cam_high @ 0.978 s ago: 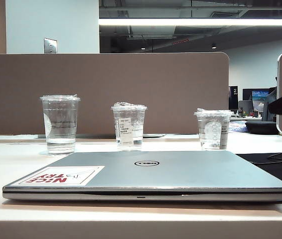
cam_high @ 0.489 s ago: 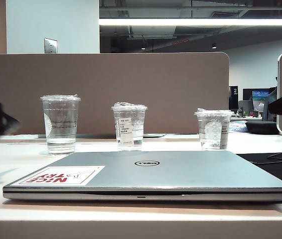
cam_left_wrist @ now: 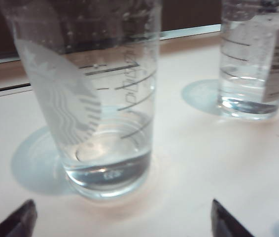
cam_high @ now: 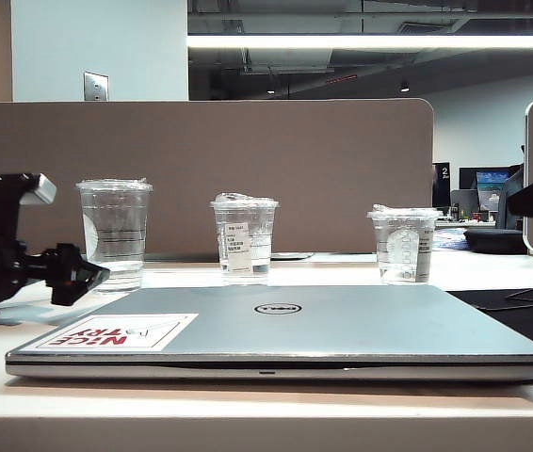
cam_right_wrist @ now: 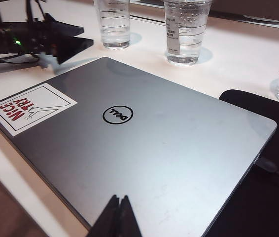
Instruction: Pick up the coffee cup on the left and place it on the left side of the laptop.
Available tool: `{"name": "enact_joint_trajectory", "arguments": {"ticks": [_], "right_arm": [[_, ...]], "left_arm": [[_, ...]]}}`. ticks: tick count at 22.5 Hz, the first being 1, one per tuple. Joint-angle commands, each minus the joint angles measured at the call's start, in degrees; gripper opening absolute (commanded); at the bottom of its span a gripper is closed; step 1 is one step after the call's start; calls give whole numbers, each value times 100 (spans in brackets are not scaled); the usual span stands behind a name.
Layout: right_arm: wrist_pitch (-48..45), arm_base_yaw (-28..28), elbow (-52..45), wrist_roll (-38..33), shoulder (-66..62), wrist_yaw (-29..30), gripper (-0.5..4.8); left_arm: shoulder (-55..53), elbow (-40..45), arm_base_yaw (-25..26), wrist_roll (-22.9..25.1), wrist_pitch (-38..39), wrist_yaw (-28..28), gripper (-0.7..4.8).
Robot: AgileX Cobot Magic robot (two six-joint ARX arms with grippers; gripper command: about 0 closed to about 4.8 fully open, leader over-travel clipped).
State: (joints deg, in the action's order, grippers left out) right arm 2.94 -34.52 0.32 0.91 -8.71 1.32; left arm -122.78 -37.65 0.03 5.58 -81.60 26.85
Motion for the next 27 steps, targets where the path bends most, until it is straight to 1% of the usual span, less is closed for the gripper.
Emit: {"name": "enact_joint_trajectory", "arguments": {"ticks": [1, 4, 10, 13, 15, 16, 19, 21, 24, 27], "right_arm": [[-103, -7, -24, 0, -2, -9, -4], [-103, -4, -24, 0, -2, -11, -4], [-105, -4, -24, 0, -2, -11, -4], [-103, -7, -24, 0, 0, -9, -4], [-105, -9, -24, 0, 0, -9, -4], [-103, -9, -24, 0, 0, -9, -4], [-103, -9, -24, 0, 0, -9, -4], [-103, -9, -24, 0, 0, -9, -4], [-103, -9, -24, 0, 0, -9, -4], [-103, -9, -24, 0, 0, -9, -4]], "left_arm": [[-262, -339, 7, -2, -2, 37, 479], [-660, -754, 7, -4, 96, 39, 479], [-1117, -1322, 2, -7, 243, 39, 479], [-1193, -1585, 2, -2, 654, 44, 479], [-1198, -1665, 2, 2, 728, 63, 479], [-1200, -1759, 2, 24, 785, 195, 479], [-1200, -1934, 0, 72, 997, 328, 479], [-1200, -2218, -2, 212, 1447, 555, 479], [-1200, -2452, 0, 258, 1816, 706, 479], [-1200, -2583, -4, 304, 2031, 704, 479]]}}
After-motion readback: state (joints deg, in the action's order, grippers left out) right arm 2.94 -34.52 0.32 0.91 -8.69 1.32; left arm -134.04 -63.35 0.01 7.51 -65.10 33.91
